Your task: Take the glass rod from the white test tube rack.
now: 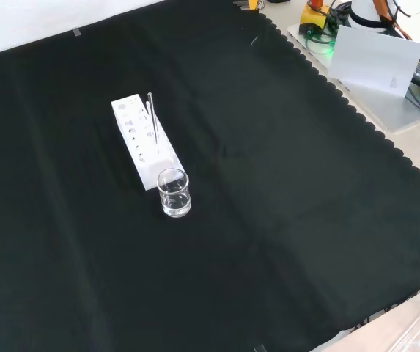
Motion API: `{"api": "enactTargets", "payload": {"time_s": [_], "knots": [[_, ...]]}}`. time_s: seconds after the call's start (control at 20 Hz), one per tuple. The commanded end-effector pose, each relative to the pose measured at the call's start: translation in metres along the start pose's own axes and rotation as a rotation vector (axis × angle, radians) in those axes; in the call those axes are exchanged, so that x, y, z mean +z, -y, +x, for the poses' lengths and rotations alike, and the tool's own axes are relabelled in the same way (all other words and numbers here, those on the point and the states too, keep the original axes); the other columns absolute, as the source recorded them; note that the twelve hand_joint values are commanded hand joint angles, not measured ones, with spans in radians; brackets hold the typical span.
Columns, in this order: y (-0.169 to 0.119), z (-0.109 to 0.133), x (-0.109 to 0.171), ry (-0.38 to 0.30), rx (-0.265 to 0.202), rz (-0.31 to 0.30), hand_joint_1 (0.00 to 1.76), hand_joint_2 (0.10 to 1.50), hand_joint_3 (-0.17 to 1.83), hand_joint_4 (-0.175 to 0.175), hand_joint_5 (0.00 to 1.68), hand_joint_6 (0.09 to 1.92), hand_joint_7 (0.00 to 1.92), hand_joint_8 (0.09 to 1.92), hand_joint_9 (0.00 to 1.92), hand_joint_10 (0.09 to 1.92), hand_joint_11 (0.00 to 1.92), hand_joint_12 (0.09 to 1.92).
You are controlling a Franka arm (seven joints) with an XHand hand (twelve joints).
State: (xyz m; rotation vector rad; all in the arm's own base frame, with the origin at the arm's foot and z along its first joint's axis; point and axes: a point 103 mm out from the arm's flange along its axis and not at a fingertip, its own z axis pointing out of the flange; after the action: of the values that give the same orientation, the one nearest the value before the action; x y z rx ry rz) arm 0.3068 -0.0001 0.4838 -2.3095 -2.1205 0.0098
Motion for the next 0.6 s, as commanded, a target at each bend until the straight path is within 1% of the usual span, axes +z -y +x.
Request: {"api": "enactTargets", "payload": {"time_s": [0.05,0.1,0.15,0.2,0.25,0.4,0.6], "knots": [[0.0662,0.0454,-0.0462,0.027,0.046,-0.04,0.58,1.08,-0.06,-0.066,0.21,0.15,0.2,0.48,0.57,0.29,0.37,1.34],[0.0702,0.0484,-0.0489,0.027,0.05,-0.04,0.5,1.08,-0.06,-0.054,0.11,0.09,0.1,0.45,0.35,0.4,0.18,1.4],[0.0713,0.0483,-0.0495,0.024,0.051,-0.04,0.47,1.07,-0.06,-0.048,0.06,0.09,0.05,0.44,0.2,0.55,0.08,1.43],[0.0714,0.0492,-0.0492,0.028,0.052,-0.039,0.45,1.07,-0.06,-0.045,0.03,0.09,0.02,0.43,0.11,0.68,0.04,1.45],[0.0714,0.0494,-0.0491,0.028,0.053,-0.038,0.45,1.08,-0.06,-0.043,0.02,0.09,0.01,0.43,0.05,0.76,0.02,1.45],[0.0712,0.0488,-0.049,0.03,0.054,-0.037,0.44,1.08,-0.06,-0.042,0.02,0.09,0.0,0.43,0.0,0.84,0.0,1.46],[0.0705,0.0467,-0.047,0.034,0.056,-0.029,0.44,1.08,-0.06,-0.043,0.02,0.09,0.0,0.44,0.0,0.85,0.0,1.46]]}}
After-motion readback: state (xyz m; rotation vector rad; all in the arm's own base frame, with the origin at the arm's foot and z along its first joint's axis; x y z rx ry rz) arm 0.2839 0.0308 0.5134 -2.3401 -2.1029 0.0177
